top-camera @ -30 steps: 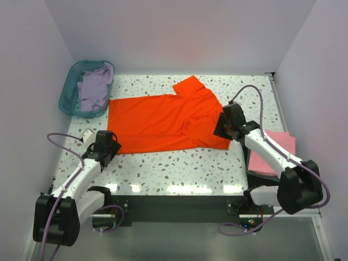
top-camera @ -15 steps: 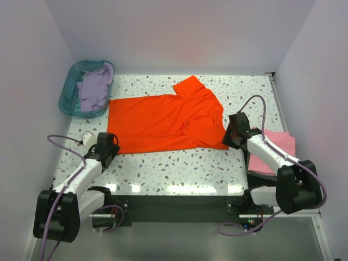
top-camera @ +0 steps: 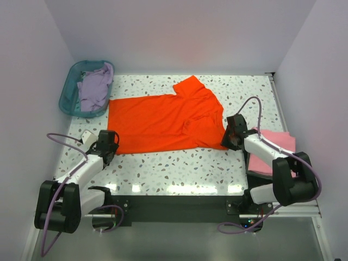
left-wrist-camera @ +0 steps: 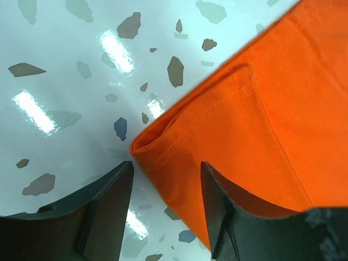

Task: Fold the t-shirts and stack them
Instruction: Fold the tshirt

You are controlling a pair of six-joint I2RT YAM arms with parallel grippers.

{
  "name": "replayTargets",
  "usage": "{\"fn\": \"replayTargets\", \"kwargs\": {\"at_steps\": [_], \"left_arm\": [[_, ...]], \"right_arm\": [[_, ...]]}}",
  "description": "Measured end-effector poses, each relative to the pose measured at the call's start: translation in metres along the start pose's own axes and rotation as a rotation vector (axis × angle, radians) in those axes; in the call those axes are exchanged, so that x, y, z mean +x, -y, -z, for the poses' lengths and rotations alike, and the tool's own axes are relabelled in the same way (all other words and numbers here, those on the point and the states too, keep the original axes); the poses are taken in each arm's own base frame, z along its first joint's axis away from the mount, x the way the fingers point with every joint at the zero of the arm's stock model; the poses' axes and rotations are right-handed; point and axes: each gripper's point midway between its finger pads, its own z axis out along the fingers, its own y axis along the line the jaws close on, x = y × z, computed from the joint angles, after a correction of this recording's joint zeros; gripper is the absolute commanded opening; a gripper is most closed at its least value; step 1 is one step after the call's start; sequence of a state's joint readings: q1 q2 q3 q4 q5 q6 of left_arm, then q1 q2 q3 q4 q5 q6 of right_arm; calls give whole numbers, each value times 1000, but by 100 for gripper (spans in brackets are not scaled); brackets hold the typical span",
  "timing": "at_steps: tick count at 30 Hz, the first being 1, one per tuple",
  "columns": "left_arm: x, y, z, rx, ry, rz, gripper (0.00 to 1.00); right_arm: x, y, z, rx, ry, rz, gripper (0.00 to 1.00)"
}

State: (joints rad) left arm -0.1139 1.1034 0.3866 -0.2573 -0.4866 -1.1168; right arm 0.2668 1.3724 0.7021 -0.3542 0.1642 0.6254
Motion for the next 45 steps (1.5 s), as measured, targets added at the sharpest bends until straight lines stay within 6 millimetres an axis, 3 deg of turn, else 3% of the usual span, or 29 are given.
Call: {"fn": "replayTargets", "kwargs": {"at_steps": [5, 10, 14, 23, 37, 41, 42, 43, 45], "left_arm": [[-2, 1, -5, -18, 20, 22, 42], [-4, 0, -9, -37, 32, 26, 19], [-3, 0, -11, -46, 29, 29, 0], [-8, -4, -11, -62, 12, 65, 0], [-2, -34, 18, -93, -47, 70, 0], [2, -40, 27, -96, -67, 86, 0], [3, -42, 28, -95, -71, 88, 2], [4, -43, 31, -93, -77, 94, 21], [4, -45, 35, -89, -82, 100, 42]], "right_arm": [[5, 2, -7, 10, -19, 8, 21], [6, 3, -8, 18, -23, 20, 6], [4, 4, -7, 25, -27, 28, 1], [-18, 9, 6, 45, -10, 27, 0], [-18, 25, 54, 33, 8, 33, 4], [-17, 27, 72, 12, 26, 27, 11], [-16, 26, 78, -3, 31, 23, 16], [-15, 26, 83, -17, 41, 16, 23], [-15, 28, 93, -30, 60, 3, 44]]}}
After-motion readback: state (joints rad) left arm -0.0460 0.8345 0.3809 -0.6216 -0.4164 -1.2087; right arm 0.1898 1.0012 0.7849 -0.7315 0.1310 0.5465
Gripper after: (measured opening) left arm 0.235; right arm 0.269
